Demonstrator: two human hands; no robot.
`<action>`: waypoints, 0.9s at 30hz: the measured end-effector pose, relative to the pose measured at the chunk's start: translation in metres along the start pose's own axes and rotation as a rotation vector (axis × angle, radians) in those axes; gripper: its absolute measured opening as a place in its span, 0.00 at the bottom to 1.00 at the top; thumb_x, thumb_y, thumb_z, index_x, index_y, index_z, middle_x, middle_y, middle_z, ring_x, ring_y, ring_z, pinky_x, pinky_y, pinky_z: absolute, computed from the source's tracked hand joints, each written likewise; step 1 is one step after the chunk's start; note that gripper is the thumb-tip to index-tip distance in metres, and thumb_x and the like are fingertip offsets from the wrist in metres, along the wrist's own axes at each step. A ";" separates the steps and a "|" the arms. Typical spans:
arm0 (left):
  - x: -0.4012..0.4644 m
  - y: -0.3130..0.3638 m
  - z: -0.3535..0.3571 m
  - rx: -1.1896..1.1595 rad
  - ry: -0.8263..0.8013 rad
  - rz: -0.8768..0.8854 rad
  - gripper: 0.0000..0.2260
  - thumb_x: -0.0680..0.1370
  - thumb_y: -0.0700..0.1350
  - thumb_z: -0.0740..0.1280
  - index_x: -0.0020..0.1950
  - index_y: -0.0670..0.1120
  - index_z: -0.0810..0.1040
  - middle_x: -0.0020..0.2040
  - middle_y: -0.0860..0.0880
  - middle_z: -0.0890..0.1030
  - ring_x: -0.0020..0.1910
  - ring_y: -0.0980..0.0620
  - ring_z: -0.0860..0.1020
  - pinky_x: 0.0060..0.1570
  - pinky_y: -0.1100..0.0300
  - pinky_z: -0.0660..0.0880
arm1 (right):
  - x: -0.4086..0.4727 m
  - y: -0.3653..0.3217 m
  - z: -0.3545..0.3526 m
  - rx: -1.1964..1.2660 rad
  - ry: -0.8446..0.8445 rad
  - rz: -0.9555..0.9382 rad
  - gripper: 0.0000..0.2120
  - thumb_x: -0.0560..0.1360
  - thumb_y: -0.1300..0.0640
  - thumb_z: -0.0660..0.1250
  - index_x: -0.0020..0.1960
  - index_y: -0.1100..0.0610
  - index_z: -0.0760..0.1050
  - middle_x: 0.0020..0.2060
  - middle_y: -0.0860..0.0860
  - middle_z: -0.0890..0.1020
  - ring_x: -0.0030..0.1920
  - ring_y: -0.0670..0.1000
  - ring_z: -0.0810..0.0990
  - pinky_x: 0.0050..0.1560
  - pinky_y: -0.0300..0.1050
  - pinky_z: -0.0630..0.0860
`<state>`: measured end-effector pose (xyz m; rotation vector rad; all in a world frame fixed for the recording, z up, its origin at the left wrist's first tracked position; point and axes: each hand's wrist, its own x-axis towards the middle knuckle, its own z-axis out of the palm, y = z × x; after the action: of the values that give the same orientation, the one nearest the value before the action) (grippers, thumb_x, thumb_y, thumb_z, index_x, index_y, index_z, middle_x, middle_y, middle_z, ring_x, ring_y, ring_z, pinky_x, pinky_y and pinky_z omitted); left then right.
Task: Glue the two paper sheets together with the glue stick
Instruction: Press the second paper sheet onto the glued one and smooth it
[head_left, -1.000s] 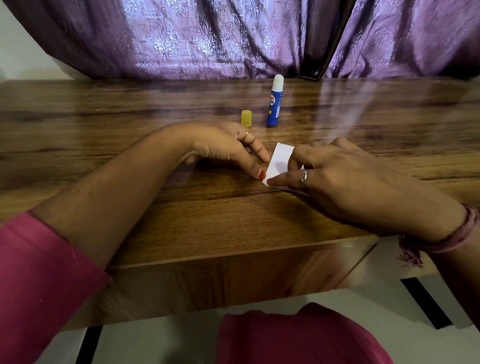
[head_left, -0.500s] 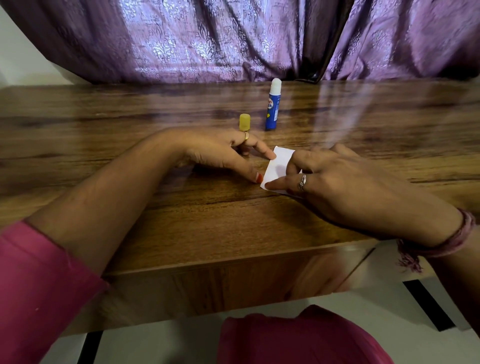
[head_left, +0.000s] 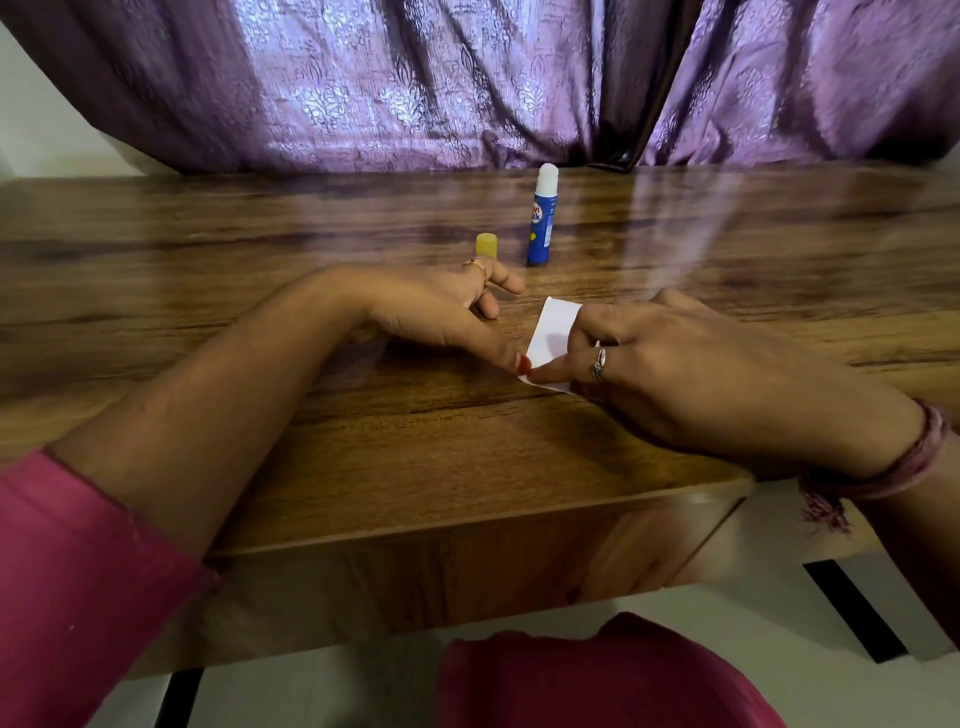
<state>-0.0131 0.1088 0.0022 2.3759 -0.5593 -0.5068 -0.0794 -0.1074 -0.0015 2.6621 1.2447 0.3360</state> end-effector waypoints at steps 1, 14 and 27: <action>0.000 0.000 0.000 0.021 -0.002 0.000 0.36 0.61 0.58 0.73 0.65 0.57 0.62 0.51 0.55 0.69 0.46 0.61 0.70 0.44 0.65 0.67 | 0.000 0.001 0.000 0.003 -0.011 0.002 0.25 0.78 0.45 0.43 0.60 0.47 0.76 0.46 0.47 0.73 0.44 0.48 0.73 0.41 0.46 0.62; 0.002 0.001 -0.001 0.033 -0.017 -0.043 0.40 0.55 0.61 0.73 0.64 0.57 0.62 0.53 0.56 0.70 0.50 0.62 0.69 0.47 0.63 0.67 | 0.014 0.038 0.004 0.450 -0.028 -0.010 0.17 0.79 0.56 0.60 0.66 0.44 0.71 0.46 0.51 0.74 0.48 0.42 0.70 0.53 0.34 0.66; 0.002 0.002 0.001 -0.010 -0.035 -0.057 0.40 0.53 0.60 0.73 0.62 0.56 0.64 0.51 0.57 0.69 0.50 0.62 0.69 0.45 0.64 0.67 | 0.022 0.038 0.005 0.525 -0.178 0.099 0.16 0.79 0.48 0.58 0.65 0.34 0.69 0.49 0.44 0.70 0.52 0.43 0.65 0.54 0.42 0.60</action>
<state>-0.0123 0.1060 0.0026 2.3831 -0.5042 -0.5758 -0.0364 -0.1148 0.0068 3.1010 1.2878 -0.2510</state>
